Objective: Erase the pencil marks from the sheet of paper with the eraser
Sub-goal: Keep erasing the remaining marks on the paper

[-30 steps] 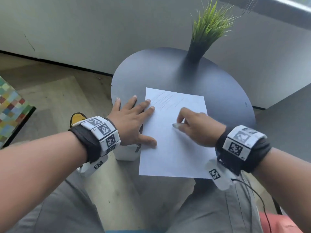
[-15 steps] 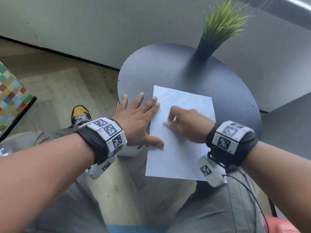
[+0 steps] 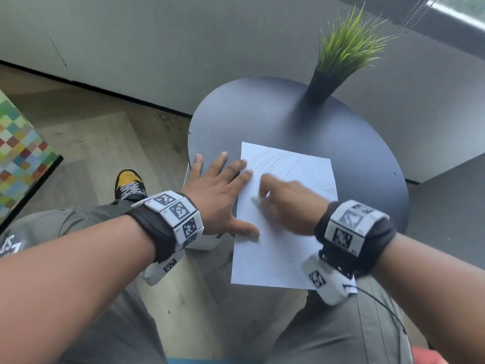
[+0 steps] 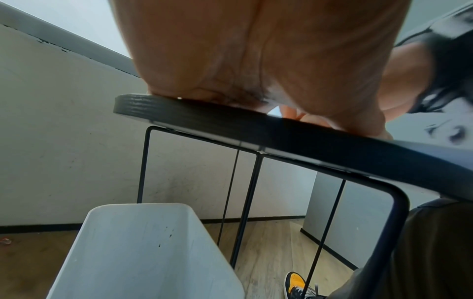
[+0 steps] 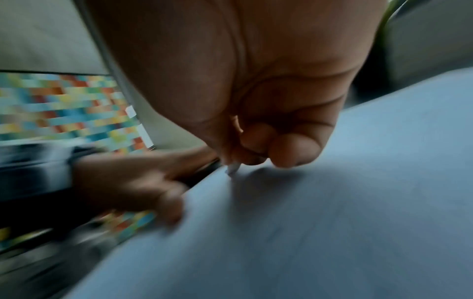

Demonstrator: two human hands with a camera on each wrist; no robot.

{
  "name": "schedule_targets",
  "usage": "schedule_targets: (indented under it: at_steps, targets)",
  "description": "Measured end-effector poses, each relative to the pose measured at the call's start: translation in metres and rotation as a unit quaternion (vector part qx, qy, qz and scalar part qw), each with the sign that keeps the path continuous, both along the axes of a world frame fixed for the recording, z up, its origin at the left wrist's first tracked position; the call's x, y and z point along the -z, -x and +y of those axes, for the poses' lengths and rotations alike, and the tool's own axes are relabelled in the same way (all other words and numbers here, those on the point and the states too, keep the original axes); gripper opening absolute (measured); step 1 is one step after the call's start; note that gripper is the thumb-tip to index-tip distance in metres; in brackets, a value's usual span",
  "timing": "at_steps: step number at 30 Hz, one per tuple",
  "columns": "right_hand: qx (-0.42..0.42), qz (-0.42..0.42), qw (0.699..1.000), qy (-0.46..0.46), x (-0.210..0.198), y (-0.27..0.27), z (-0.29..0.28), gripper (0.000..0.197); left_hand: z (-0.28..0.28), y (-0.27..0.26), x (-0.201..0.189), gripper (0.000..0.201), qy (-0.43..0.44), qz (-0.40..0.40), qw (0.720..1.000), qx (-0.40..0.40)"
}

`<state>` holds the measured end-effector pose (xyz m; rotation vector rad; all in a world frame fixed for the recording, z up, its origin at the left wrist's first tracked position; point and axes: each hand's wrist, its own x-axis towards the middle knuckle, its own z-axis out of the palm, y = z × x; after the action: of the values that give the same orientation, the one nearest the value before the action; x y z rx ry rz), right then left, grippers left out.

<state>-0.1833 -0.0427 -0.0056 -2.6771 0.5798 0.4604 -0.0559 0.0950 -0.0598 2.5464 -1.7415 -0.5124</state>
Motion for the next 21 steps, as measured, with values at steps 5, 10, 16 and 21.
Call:
schedule_targets:
  at_steps: [5,10,16,21]
  targets:
    - [0.057,-0.004,0.998,-0.009,-0.004,0.007,-0.024,0.024,0.0,0.005,-0.002,0.123,0.017,0.007,1.0,-0.015]
    - [0.006,-0.025,1.0,-0.008,-0.001,0.024,-0.029,0.02,-0.002,0.01,-0.025,0.071,0.074,-0.037,0.995,-0.048]
    - [-0.115,-0.007,0.993,-0.013,-0.004,0.032,-0.02,0.011,-0.022,0.003,-0.029,0.08,0.052,-0.023,0.998,0.011]
    - [-0.056,-0.006,0.998,-0.016,-0.012,0.012,-0.037,0.022,-0.025,-0.002,-0.028,0.1,0.002,-0.035,0.999,0.034]
